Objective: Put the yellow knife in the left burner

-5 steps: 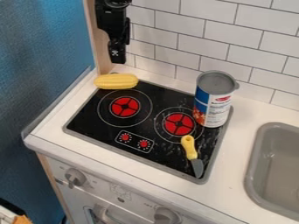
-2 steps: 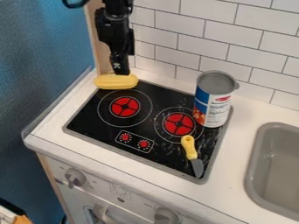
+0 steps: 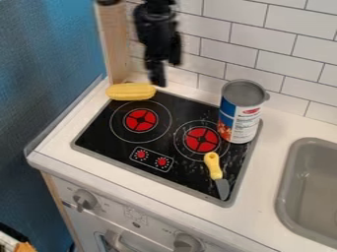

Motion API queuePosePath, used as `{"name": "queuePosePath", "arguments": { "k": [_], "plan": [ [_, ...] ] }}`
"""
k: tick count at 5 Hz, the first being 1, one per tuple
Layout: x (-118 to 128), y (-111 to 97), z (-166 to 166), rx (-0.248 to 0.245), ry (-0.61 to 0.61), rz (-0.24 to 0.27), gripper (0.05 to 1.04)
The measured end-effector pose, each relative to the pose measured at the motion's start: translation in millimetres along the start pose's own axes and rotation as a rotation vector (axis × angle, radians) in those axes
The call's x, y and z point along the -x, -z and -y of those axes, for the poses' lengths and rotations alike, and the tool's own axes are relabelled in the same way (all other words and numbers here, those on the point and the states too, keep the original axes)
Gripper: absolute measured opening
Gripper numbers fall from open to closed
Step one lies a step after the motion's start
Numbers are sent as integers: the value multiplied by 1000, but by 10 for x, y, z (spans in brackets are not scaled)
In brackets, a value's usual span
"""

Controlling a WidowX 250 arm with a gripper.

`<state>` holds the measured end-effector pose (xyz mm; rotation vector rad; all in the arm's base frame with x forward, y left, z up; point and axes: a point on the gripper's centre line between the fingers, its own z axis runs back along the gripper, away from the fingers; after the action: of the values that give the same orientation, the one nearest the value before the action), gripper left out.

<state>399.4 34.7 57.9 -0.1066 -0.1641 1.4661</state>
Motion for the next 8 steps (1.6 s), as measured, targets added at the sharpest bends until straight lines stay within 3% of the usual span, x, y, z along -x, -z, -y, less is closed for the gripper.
{"name": "queuePosePath", "arguments": {
  "k": [1,2,3,5,6,8],
  "plan": [
    [454,-209,40,34,248,-5,1000],
    [764,-292,-119,30,460,-2,1000],
    [978,-278,-312,-20,619,12,1000],
    [1092,-127,-592,-125,888,18,1000],
    [1119,22,-646,-130,967,1,1000],
    [1143,585,-772,-140,1026,-25,1000]
  ]
}}
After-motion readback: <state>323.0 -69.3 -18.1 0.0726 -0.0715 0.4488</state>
